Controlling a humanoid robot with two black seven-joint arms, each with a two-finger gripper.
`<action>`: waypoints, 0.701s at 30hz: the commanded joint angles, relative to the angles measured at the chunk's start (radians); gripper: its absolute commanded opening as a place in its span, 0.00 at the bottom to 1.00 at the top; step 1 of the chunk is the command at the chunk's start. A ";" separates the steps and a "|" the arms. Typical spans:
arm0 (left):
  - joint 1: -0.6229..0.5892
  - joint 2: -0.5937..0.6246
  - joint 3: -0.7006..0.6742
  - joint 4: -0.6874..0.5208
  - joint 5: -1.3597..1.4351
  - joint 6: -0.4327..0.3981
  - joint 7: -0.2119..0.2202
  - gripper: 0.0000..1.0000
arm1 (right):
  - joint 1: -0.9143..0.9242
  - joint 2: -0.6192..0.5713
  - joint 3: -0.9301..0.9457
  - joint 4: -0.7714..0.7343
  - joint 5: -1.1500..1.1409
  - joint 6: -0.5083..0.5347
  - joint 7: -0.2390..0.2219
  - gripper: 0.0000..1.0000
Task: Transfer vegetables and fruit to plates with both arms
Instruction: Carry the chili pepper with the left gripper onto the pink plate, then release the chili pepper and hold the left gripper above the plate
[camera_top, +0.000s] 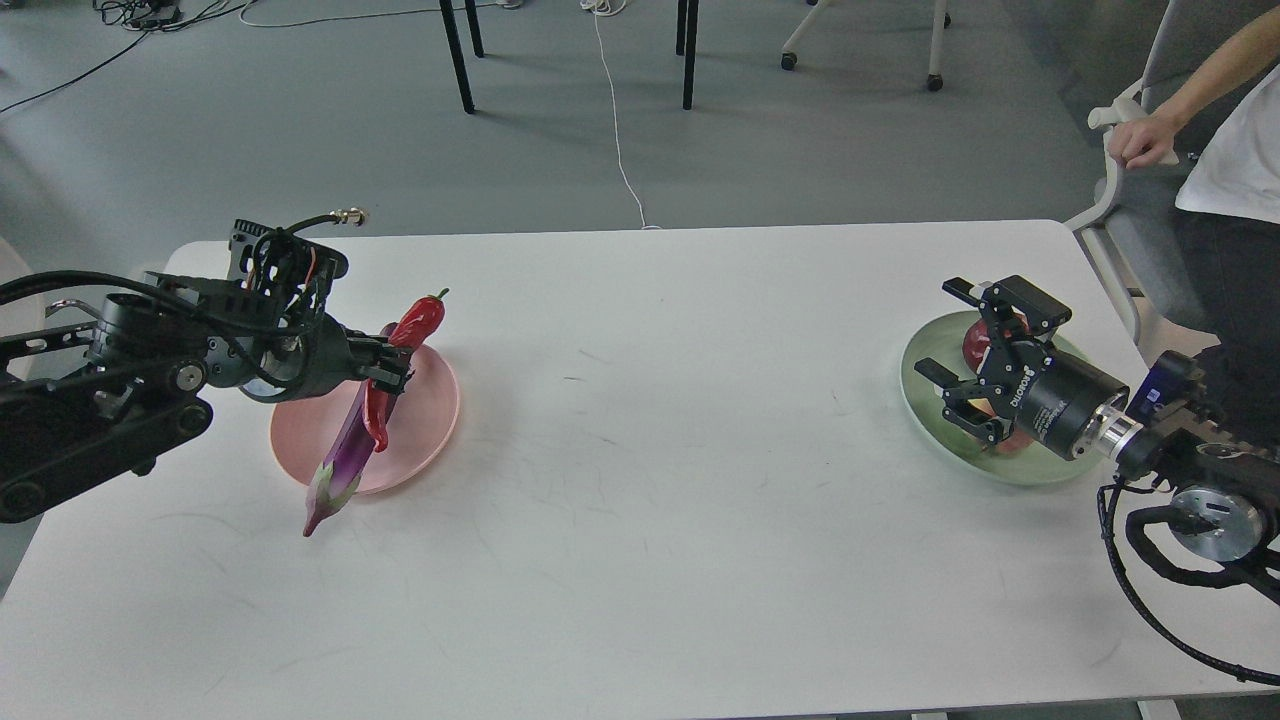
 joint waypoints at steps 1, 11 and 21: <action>0.000 0.044 0.023 0.003 0.002 0.000 -0.026 0.25 | -0.001 0.000 0.000 -0.001 0.000 0.000 0.000 0.99; 0.006 0.086 0.026 0.011 0.002 0.000 -0.044 0.26 | -0.008 0.004 0.000 -0.001 0.000 0.000 0.000 0.99; 0.041 0.080 0.024 0.035 0.009 0.000 -0.044 0.31 | -0.019 0.004 0.002 0.000 0.000 0.000 0.000 0.99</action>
